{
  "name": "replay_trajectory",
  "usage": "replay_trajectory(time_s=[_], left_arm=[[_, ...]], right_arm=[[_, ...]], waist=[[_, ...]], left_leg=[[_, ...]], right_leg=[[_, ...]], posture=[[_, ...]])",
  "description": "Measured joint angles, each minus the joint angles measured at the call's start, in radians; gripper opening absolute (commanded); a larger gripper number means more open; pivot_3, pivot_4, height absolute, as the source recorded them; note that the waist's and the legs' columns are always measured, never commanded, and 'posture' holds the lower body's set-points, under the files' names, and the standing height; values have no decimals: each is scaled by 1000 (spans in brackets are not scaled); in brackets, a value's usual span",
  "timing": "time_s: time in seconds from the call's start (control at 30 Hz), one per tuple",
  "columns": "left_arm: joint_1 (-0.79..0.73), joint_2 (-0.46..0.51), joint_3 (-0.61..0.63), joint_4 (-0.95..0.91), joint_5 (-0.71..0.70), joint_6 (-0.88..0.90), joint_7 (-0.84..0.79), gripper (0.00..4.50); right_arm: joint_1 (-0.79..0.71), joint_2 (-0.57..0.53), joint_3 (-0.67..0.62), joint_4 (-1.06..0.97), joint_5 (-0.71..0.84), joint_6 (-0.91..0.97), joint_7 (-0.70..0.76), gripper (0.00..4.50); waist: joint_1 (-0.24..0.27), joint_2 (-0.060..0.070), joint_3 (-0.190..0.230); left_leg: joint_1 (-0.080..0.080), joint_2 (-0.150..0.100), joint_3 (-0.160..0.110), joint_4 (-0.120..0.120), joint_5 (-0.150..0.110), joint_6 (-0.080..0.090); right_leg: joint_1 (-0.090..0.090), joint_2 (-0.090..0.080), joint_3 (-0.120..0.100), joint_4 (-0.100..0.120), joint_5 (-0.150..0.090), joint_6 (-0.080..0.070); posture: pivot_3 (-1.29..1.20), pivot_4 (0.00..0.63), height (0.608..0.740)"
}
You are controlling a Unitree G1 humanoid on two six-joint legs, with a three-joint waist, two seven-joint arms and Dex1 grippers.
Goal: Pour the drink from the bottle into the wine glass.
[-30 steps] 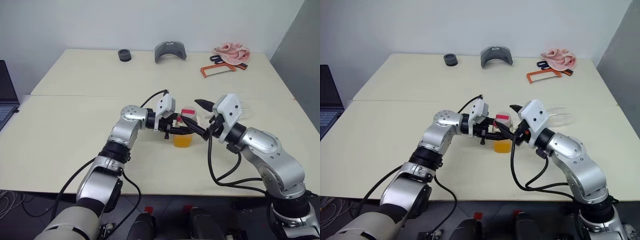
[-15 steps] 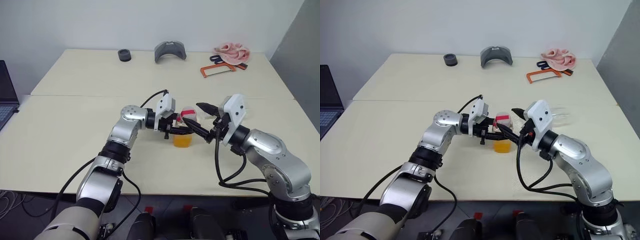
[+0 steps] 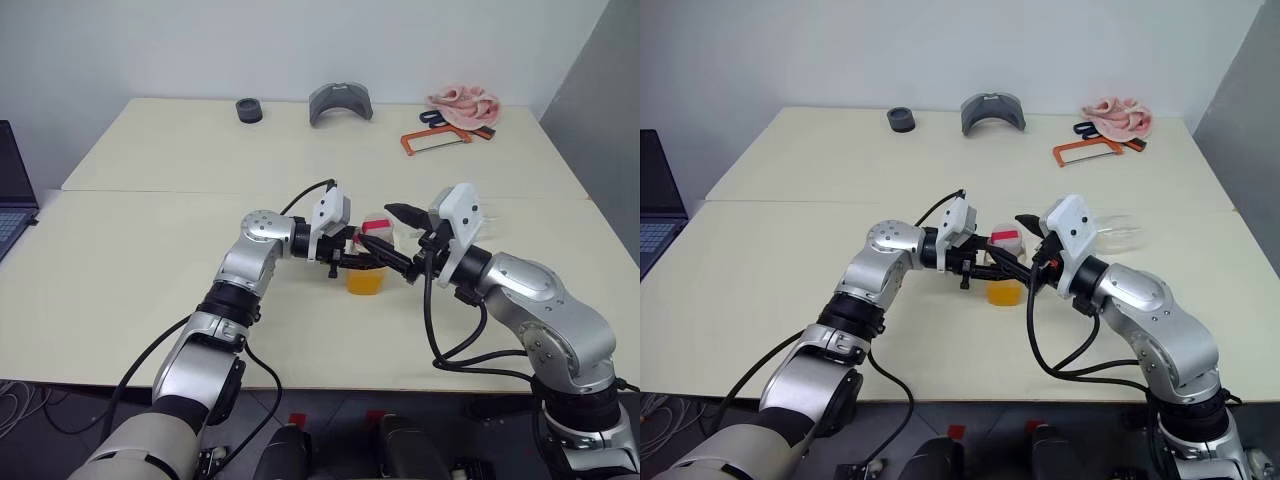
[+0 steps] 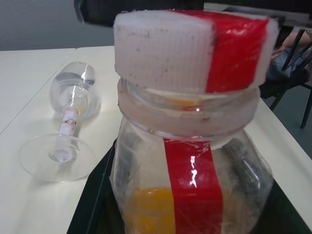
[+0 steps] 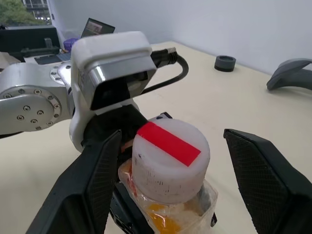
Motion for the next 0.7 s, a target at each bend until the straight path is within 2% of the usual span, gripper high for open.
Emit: replay_trajectory(time_s=[0.1, 0.13, 0.2, 0.33, 0.7], left_arm=[[0, 0, 0, 0, 0, 0, 0, 1761], [0, 0, 0, 0, 0, 0, 1, 1761], [0, 1, 0, 0, 0, 0, 1, 1761], [0, 2, 0, 0, 0, 0, 2, 1761], [0, 6, 0, -1, 0, 0, 3, 1761]], right_arm=[[0, 0, 4, 0, -7, -2, 1, 3570], [0, 1, 5, 1, -8, -3, 1, 3397], [-2, 6, 6, 9, -9, -8, 1, 2942], [-21, 21, 10, 17, -10, -29, 6, 1762], [-26, 19, 30, 34, -40, -60, 26, 1720]], waist=[[0, 0, 0], [0, 0, 0], [0, 0, 0], [-1, 0, 0], [0, 0, 0]], left_leg=[[0, 0, 0, 0, 0, 0], [0, 0, 0, 0, 0, 0], [0, 0, 0, 0, 0, 0], [0, 0, 0, 0, 0, 0], [0, 0, 0, 0, 0, 0]], right_leg=[[0, 0, 0, 0, 0, 0], [0, 0, 0, 0, 0, 0], [0, 0, 0, 0, 0, 0], [0, 0, 0, 0, 0, 0], [0, 0, 0, 0, 0, 0]], posture=[[0, 150, 740], [0, 150, 740], [0, 150, 740], [0, 150, 740], [0, 150, 740]])
